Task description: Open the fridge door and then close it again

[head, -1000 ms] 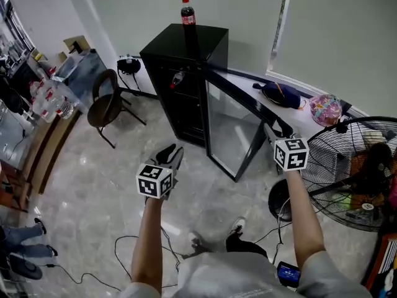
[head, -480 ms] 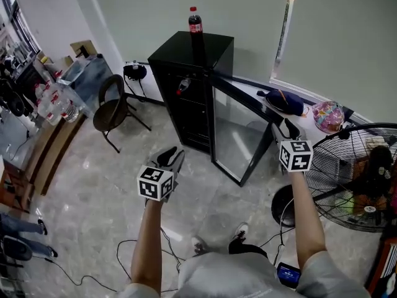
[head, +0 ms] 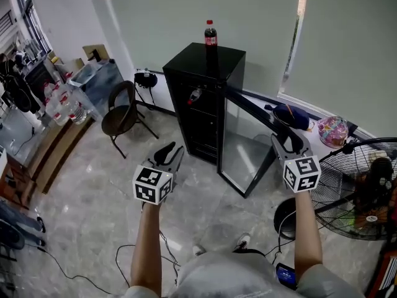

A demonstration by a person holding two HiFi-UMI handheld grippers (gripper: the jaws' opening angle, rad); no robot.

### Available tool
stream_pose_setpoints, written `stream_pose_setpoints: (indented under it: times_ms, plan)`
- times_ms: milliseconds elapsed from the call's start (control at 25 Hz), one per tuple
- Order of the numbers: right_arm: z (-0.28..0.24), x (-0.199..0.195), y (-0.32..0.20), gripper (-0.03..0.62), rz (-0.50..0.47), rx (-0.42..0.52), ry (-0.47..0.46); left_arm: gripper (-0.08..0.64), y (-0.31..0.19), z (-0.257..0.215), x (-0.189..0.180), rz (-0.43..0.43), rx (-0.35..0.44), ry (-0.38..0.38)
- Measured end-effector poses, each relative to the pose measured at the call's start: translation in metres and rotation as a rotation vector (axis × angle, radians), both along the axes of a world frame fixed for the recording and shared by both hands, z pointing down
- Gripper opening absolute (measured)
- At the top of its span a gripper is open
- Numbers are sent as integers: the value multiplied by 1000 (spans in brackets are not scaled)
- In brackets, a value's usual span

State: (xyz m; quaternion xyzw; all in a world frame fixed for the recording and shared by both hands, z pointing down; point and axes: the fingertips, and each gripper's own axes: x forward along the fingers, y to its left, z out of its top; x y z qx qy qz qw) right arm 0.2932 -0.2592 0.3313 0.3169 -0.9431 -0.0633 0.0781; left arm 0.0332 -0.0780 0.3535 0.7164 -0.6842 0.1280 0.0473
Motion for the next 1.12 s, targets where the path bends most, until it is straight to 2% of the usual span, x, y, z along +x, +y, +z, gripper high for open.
stream_pose_setpoints:
  times_ms: [280, 560, 920, 1120]
  plan:
    - [-31, -20, 26, 236, -75, 30, -47, 103, 21, -46, -17, -32, 94, -29]
    - [-43, -34, 49, 245, -107, 40, -71, 146, 43, -70, -32, -53, 153, -56]
    - [-45, -60, 59, 252, -147, 34, -90, 247, 48, -78, -39, -25, 186, -72]
    - [-42, -59, 61, 252, -121, 33, -78, 262, 47, -72, -39, 7, 186, -42]
